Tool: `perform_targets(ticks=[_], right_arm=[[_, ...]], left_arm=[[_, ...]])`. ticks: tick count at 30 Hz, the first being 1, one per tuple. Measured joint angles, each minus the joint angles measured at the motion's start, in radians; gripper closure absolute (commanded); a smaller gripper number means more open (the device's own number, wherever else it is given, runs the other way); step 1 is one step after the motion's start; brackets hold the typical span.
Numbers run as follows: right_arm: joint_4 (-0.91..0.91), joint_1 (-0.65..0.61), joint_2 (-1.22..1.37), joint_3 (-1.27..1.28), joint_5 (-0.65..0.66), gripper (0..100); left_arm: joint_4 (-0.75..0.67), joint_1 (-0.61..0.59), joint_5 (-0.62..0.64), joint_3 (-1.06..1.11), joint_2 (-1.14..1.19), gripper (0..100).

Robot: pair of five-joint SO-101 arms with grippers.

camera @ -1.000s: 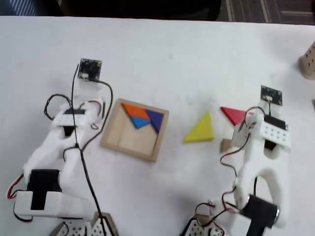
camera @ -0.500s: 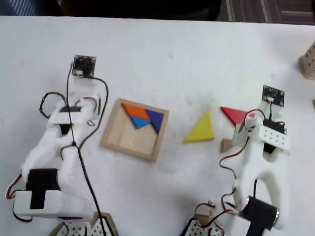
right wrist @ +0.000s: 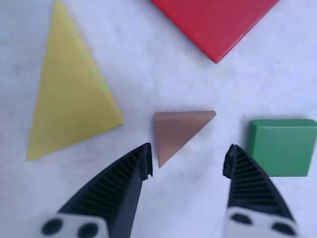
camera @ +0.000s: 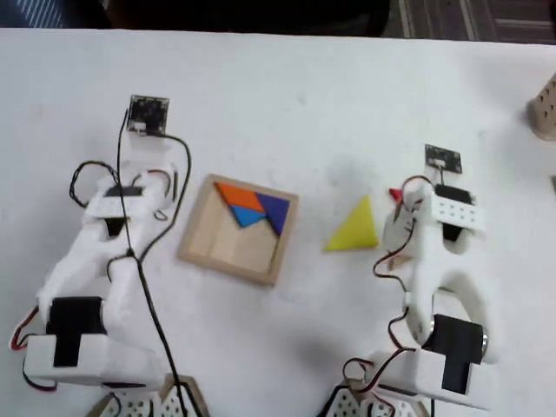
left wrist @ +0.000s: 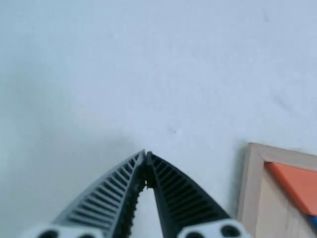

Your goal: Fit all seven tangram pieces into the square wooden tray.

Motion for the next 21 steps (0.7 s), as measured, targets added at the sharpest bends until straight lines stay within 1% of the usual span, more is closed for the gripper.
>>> perform_targets(ticks=[2, 6, 11, 15, 21], right_arm=[[0.0, -0.015, 0.0, -0.017, -0.068, 76.7], [0.0, -0.021, 0.0, -0.032, -0.207, 76.5], [-0.002, -0.009, 0.014, -0.035, -0.324, 76.5], [-0.035, 0.017, 0.092, -0.054, -0.364, 76.5], [-0.035, 0.017, 0.233, -0.195, -0.368, 76.5]], left_arm=[[0.008, -0.012, 0.005, -0.038, 0.044, 98], [0.089, -0.026, 0.068, -0.12, 0.114, 98], [0.129, -0.037, 0.081, -0.152, 0.127, 98], [0.129, -0.038, 0.081, -0.152, 0.127, 98], [0.129, -0.038, 0.081, -0.152, 0.127, 98]])
